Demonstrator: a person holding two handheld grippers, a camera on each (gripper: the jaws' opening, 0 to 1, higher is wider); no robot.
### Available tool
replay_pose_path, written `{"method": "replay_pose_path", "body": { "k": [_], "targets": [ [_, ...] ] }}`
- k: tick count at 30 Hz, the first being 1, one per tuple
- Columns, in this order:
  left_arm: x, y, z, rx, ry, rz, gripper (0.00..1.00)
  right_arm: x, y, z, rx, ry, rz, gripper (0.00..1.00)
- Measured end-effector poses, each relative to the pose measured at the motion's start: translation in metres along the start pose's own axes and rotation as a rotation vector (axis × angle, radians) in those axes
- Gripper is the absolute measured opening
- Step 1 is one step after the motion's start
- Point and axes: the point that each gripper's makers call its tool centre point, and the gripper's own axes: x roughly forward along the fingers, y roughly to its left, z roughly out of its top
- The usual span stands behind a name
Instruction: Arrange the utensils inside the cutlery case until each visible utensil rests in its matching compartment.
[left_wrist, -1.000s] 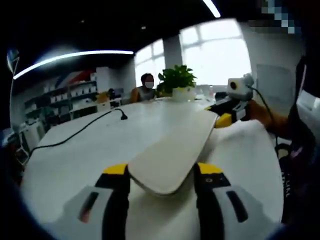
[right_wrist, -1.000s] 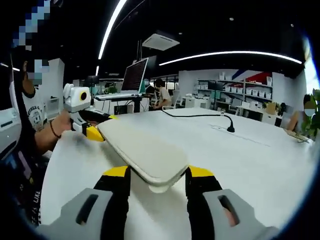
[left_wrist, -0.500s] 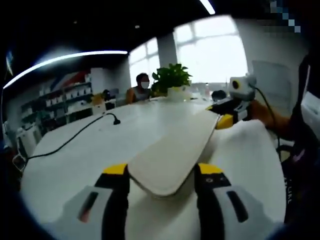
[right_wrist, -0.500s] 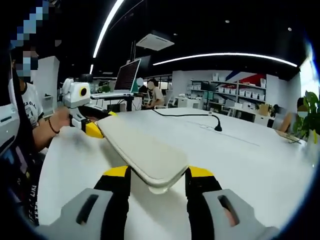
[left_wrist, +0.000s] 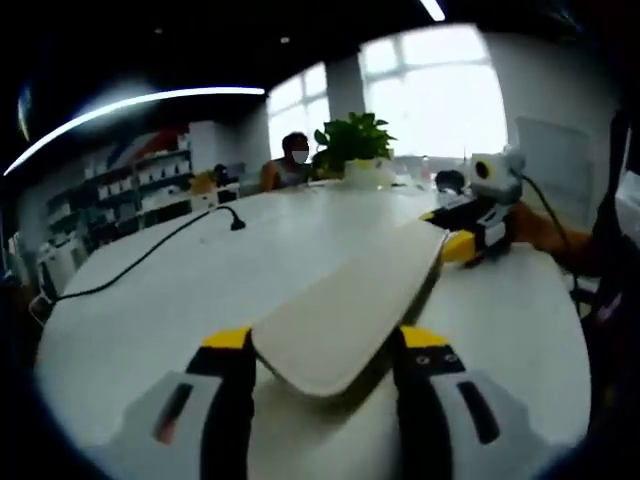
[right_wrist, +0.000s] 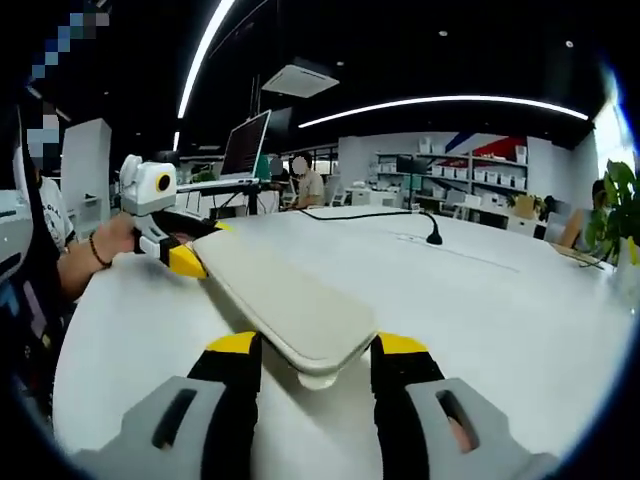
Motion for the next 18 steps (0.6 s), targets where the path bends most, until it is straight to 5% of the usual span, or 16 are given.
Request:
{"method": "replay_pose_path", "body": {
  "k": [18],
  "targets": [
    [0.006, 0.000, -0.008, -0.045, 0.016, -0.007, 0.59, 0.002, -0.004, -0.011, 0.051, 0.032, 0.000, 0.45]
  ]
}}
